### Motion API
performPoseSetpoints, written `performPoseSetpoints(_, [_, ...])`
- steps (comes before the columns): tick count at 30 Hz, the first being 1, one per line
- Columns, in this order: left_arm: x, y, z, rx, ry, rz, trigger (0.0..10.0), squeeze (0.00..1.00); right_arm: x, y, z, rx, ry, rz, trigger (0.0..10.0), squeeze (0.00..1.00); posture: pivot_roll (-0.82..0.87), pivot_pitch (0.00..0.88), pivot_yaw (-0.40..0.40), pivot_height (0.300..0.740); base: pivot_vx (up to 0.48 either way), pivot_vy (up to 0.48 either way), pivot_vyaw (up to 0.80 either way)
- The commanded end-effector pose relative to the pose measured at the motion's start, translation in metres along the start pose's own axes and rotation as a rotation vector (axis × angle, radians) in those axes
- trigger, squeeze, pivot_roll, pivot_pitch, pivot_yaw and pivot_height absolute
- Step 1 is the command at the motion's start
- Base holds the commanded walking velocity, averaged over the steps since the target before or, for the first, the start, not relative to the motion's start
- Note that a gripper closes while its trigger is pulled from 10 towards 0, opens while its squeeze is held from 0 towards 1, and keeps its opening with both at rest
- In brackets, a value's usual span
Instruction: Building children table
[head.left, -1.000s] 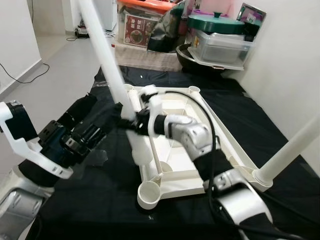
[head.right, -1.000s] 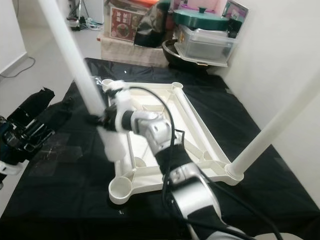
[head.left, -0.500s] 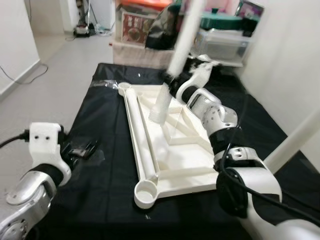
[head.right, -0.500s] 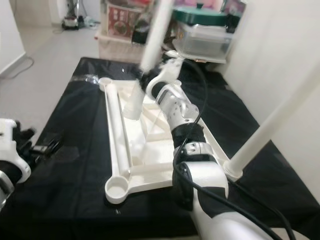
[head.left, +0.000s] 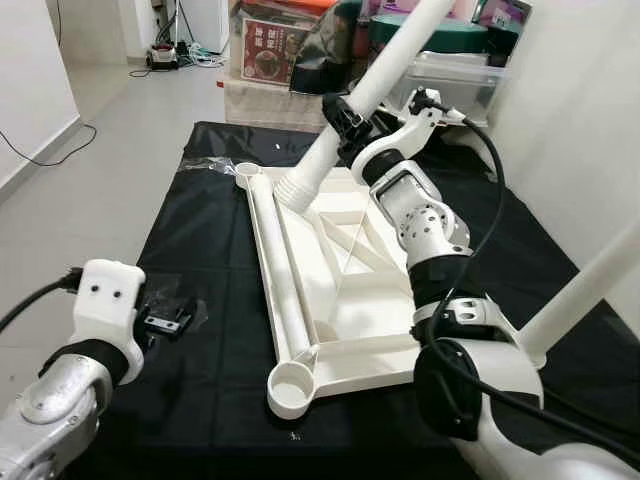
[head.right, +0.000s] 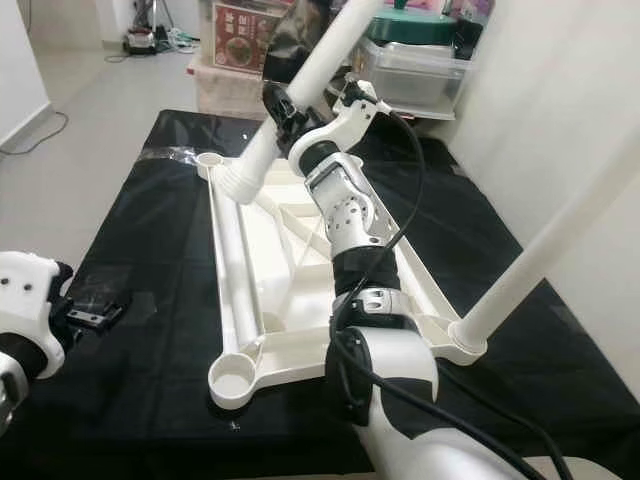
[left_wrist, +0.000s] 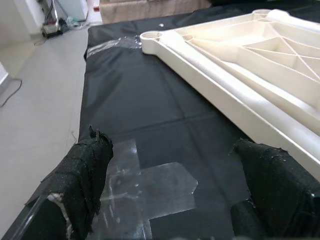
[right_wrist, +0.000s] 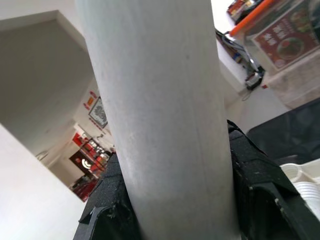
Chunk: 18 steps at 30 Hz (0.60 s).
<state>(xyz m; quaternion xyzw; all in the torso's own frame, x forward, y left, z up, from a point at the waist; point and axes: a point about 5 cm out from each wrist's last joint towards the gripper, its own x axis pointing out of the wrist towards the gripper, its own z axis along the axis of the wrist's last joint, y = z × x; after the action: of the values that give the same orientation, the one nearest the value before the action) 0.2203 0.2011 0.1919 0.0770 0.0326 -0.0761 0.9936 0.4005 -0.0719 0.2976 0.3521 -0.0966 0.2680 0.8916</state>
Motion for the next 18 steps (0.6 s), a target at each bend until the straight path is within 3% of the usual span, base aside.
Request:
performPoseSetpoints(1, [-0.001, -0.008, -0.004, 0.011, -0.027, -0.046, 10.0, 0.00, 0.003, 0.013, 0.006, -0.006, -0.042, 0.055, 10.0, 0.00, 0.19, 0.000, -0.123, 0.714, 0.000, 0.000, 0.00])
performPoseSetpoints(7, [0.000, -0.016, -0.003, -0.041, -0.056, -0.110, 10.0, 0.00, 0.001, 0.026, -0.007, -0.050, -0.020, 0.142, 10.0, 0.00, 0.19, 0.000, -0.122, 0.714, 0.000, 0.000, 0.00])
performPoseSetpoints(18, [0.016, -0.008, 0.007, 0.031, -0.119, -0.078, 10.0, 0.00, -0.006, 0.038, -0.026, -0.102, 0.038, 0.171, 10.0, 0.00, 0.18, 0.000, -0.113, 0.714, 0.000, 0.000, 0.00])
